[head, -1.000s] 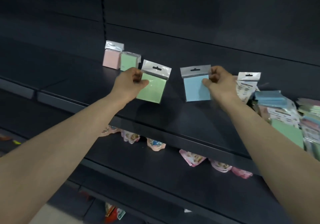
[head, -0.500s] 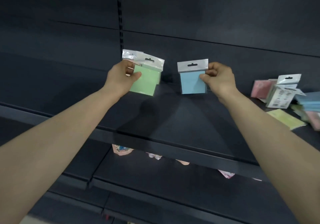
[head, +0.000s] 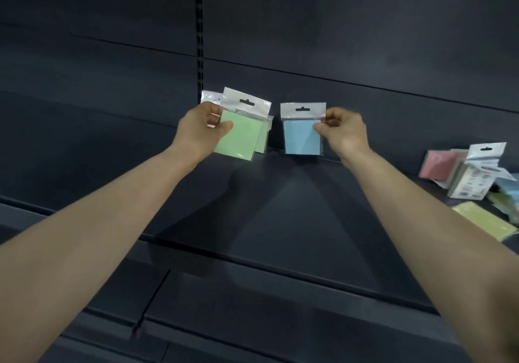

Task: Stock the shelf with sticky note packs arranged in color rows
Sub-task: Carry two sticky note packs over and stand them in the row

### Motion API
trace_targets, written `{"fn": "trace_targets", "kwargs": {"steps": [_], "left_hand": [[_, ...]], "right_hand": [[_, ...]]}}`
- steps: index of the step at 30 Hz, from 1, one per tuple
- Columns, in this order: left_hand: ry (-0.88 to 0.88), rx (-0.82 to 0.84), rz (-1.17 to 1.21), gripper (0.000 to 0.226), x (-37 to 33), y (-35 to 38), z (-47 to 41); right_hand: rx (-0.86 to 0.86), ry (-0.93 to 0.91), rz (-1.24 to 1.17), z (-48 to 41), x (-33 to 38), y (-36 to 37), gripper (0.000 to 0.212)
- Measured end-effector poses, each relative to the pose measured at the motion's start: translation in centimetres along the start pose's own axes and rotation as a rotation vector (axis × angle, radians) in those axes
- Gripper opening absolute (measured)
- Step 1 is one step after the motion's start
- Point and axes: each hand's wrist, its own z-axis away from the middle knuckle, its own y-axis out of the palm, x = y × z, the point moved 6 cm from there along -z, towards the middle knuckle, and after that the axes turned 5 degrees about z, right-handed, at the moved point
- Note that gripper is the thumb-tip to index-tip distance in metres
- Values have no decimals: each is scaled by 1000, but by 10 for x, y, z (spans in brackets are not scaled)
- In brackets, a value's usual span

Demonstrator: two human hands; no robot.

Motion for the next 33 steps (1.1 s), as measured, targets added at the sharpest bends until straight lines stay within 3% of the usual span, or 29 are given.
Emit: {"fn": "trace_targets", "kwargs": {"steps": [15,22,33], "left_hand": [[29,-9,-41,26,1,5,-17],[34,-29,-44,17,5,0,-25],[23,-37,-36,21,10,1,-36]], "right_hand": [[-7,21,47,-31,-20,43,16],[-135,-27,124,-32,-23,46,28],[-98,5,155,-44,-29,43,18]]}}
